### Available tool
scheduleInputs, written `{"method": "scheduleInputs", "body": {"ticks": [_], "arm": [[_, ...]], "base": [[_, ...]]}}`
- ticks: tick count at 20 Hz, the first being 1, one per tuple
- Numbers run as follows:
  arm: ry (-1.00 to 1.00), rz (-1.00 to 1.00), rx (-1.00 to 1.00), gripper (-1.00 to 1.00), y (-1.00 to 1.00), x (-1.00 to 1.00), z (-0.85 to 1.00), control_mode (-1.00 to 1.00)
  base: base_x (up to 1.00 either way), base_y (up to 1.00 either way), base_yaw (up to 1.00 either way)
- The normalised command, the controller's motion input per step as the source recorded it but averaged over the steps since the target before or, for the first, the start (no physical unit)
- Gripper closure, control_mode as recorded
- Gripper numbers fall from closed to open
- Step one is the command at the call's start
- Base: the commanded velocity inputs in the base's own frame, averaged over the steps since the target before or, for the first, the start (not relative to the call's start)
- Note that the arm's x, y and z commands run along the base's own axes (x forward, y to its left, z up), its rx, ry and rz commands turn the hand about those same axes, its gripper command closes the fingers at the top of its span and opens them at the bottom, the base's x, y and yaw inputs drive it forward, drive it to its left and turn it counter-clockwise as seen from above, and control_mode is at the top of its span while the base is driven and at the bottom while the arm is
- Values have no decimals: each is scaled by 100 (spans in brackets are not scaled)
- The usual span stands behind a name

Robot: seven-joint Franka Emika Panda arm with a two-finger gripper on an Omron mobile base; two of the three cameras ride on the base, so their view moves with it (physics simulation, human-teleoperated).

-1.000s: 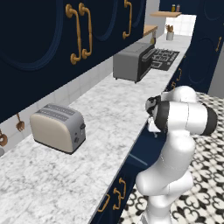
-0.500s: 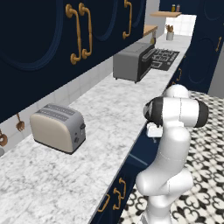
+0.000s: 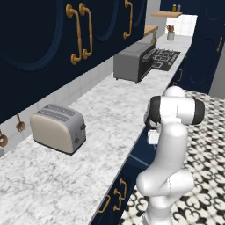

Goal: Take a straw from the drawer in front and place it inside the glass cup on the dining counter.

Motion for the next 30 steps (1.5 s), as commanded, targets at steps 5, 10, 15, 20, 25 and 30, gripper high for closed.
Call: {"method": "scheduleInputs", "body": {"ticks": [5, 10, 15, 20, 25, 30], "arm": [[-3, 0, 5, -100, -28, -56, -21, -100], [0, 0, 4, -100, -33, -58, -26, -100], [0, 0, 3, -100, -49, -68, -34, -100], [0, 0, 3, -100, -57, -72, -33, -100], [-1, 0, 2, -100, -63, -68, -20, -100], [-1, 0, 0, -100, -40, -56, -9, -100]], "base": [[0, 0, 0], [0, 0, 0], [0, 0, 0], [0, 0, 0], [0, 0, 0], [0, 0, 0]]}}
